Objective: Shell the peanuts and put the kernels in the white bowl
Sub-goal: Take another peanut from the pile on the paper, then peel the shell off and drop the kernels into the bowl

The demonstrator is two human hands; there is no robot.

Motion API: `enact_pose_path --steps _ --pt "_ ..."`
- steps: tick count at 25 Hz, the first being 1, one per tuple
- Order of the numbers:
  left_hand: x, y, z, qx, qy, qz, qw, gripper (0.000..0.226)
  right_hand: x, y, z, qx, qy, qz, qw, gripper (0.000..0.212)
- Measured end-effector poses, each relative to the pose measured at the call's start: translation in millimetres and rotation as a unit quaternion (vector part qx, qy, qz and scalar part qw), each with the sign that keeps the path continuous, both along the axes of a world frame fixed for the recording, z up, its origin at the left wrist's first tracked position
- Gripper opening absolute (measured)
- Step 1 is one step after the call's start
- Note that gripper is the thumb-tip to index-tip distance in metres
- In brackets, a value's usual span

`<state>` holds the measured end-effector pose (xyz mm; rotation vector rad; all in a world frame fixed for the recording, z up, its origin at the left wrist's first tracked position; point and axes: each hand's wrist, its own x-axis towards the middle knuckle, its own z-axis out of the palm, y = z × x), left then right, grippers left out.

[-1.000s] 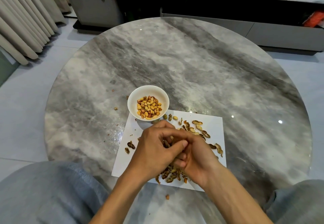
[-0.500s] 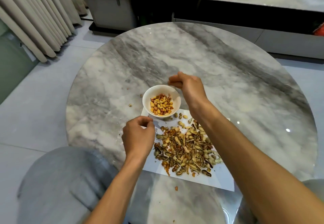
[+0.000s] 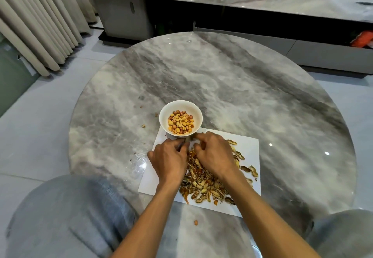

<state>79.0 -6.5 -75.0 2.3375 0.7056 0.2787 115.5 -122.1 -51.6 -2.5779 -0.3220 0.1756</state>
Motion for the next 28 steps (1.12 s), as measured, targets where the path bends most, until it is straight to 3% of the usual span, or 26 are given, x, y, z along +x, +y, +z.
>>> enact_pose_path --steps 5,9,15,18,21,23,25,28 --pt "4.1 -2.8 -2.6 -0.022 -0.009 0.016 1.000 0.022 3.1 0.0 -7.1 0.002 -0.003 0.006 1.000 0.025" --pt "-1.0 -4.4 5.4 -0.061 -0.024 0.010 0.998 0.021 3.3 -4.2 -8.1 0.073 -0.009 -0.036 0.997 0.025" --pt "-20.6 0.7 30.8 -0.127 -0.084 -0.169 0.974 0.008 -13.6 -43.1 18.8 0.217 0.051 0.061 0.973 0.023" --pt "-23.4 4.1 51.0 -0.134 -0.138 -0.241 0.951 0.009 -28.1 -52.9 39.2 0.370 0.119 -0.002 0.921 0.017" --pt "-20.5 14.8 67.5 -0.067 -0.191 -0.324 0.924 0.013 -36.6 -50.8 55.7 0.521 0.254 -0.077 0.811 0.015" --pt "-16.9 21.4 72.2 -0.012 -0.224 -0.378 0.898 0.015 -37.7 -48.6 60.5 0.557 0.340 -0.106 0.751 0.015" --pt "-13.0 24.6 72.1 0.004 -0.244 -0.406 0.881 0.017 -35.9 -49.0 60.4 0.547 0.386 -0.102 0.736 0.014" --pt "-7.2 25.3 67.0 0.000 -0.249 -0.426 0.870 0.015 -32.6 -51.9 58.4 0.523 0.391 -0.087 0.752 0.015"
